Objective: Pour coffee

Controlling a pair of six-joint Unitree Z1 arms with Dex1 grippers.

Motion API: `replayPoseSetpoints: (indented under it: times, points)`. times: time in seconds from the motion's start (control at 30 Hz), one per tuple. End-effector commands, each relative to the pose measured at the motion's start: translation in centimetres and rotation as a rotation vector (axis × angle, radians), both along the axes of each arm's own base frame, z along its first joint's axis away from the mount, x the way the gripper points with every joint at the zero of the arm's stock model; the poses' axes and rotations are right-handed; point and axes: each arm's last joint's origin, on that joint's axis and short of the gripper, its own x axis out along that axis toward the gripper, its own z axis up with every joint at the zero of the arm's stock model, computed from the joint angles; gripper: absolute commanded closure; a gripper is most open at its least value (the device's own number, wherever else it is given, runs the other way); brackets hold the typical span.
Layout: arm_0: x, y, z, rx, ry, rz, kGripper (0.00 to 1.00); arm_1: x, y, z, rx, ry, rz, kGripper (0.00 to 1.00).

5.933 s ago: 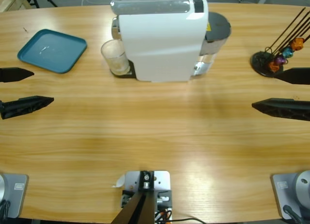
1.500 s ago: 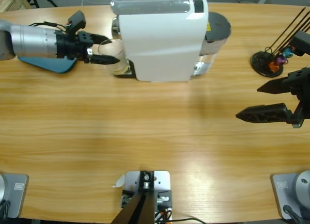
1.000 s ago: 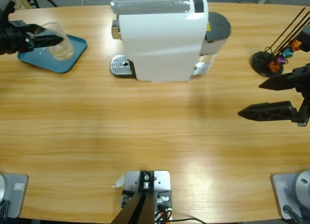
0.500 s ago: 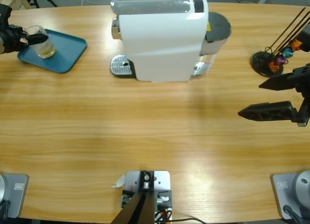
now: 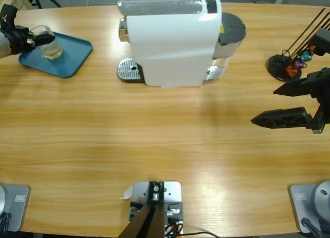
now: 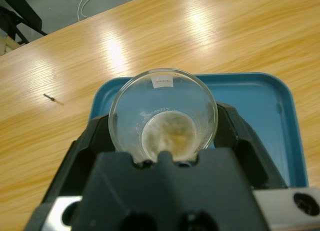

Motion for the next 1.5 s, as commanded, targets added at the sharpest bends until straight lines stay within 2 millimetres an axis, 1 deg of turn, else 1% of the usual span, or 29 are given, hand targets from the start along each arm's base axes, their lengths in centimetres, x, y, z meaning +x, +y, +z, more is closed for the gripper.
replayPoseSetpoints:
  times: [0.03, 0.1, 0.17, 0.3, 0.4, 0.5, 0.57, 0.67, 0.73, 0.87, 0.97, 1.03, 1.1, 1.17, 1.23, 1.3, 1.4, 1.5]
  points:
    - [-1.1, 0.3, -0.5, -0.035, 0.023, -0.034, 0.004, 0.1, -0.2, -0.5, -0.018, 0.031, -0.001, 0.0]
    - [-1.5, 0.3, -0.2, -0.038, 0.017, -0.039, 0.004, -0.2, -0.4, -0.5, -0.017, 0.03, -0.001, 0.0]
    - [-1.8, 0.5, 0.5, -0.039, -0.011, -0.035, 0.004, -0.5, -0.6, -0.3, -0.013, 0.026, -0.002, 0.0]
    - [-2.8, 1.3, 3.5, -0.042, -0.114, -0.01, 0.004, -1.0, -0.9, -0.2, -0.006, 0.021, -0.007, 0.0]
    - [-4.3, 1.9, 5.7, -0.034, -0.167, 0.033, 0.004, -1.3, -1.2, 0.0, 0.002, 0.012, -0.01, 0.0]
    - [-6.6, 1.9, 7.2, -0.049, -0.113, 0.11, 0.004, -1.7, -1.4, 0.0, 0.007, 0.004, -0.012, 0.0]
    - [-8.3, 0.9, 7.8, -0.068, -0.043, 0.082, 0.004, -1.8, -1.5, 0.2, 0.011, -0.004, -0.013, 0.0]
    - [-11.2, -1.5, 8.8, -0.084, 0.027, -0.033, 0.004, -1.9, -1.6, 0.1, 0.009, -0.019, -0.018, 0.0]
    - [-12.5, -2.7, 9.1, -0.154, 0.068, -0.075, 0.004, -1.9, -1.6, 0.0, 0.009, -0.025, -0.02, 0.0]
    - [-15.1, -5.0, 10.5, -0.236, 0.095, -0.224, 0.0, -2.3, -2.1, 0.3, 0.001, -0.065, -0.04, 0.0]
    - [-16.3, -6.1, 10.2, -0.334, 0.19, -0.442, 0.0, -2.5, -2.4, 0.4, -0.009, -0.094, -0.057, 0.0]
    - [-17.4, -5.8, 9.8, -0.347, 0.228, -0.485, 0.0, -2.4, -2.6, 0.4, -0.021, -0.109, -0.068, 0.0]
    - [-18.9, -5.1, 9.7, -0.324, 0.259, -0.494, 0.0, -2.5, -3.0, 0.4, -0.021, -0.126, -0.087, 0.0]
    - [-20.8, -4.4, 9.9, -0.298, 0.286, -0.512, 0.0, -2.8, -3.6, 0.3, -0.01, -0.161, -0.115, 0.0]
    - [-22.2, -3.6, 9.9, -0.26, 0.289, -0.507, 0.0, -2.9, -3.9, 0.3, -0.008, -0.173, -0.13, 0.0]
    - [-22.6, -3.2, 9.7, -0.221, 0.28, -0.484, 0.0, -2.8, -3.9, 0.2, -0.017, -0.174, -0.137, 0.0]
    - [-22.5, -2.8, 10.0, -0.171, 0.24, -0.404, 0.0, -2.9, -4.0, 0.2, -0.021, -0.18, -0.146, 0.0]
    - [-23.2, -2.4, 10.0, -0.152, 0.2, -0.394, 0.0, -3.2, -4.2, 0.3, -0.016, -0.192, -0.155, 0.0]
